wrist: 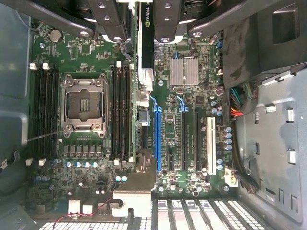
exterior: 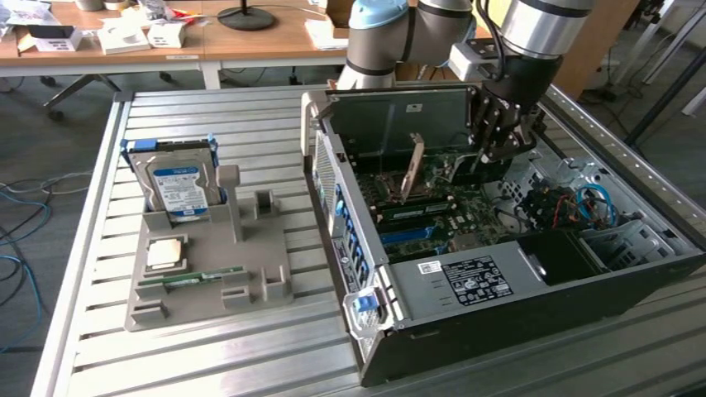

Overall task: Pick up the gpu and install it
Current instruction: 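Insert the gpu into the slot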

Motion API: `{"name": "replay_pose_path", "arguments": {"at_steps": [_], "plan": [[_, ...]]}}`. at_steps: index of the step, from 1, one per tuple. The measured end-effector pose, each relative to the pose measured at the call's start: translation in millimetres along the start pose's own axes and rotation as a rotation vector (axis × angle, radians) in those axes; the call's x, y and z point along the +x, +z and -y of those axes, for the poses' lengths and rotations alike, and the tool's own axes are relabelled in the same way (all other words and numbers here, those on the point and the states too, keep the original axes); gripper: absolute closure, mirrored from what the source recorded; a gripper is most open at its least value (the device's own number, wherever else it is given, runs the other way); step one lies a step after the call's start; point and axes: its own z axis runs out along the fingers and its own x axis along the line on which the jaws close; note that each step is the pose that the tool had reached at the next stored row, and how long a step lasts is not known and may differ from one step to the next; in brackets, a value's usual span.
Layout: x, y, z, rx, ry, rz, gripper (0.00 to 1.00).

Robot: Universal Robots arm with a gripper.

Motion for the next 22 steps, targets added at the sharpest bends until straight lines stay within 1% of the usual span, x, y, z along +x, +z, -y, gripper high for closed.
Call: {"name": "replay_pose_path", "arguments": {"at_steps": [3,12,16,22], "plan": [[1.5,0.1,0.0,0.0001,0.0,0.0004,0.74],[13.7,-0.1,0.3,0.0,0.0,0.0001,0.74],[13.9,0.1,0.4,0.0,0.002,0.0,0.74],[14.2,1.2,0.2,0.0004,0.036,-0.001,0.74]]}}
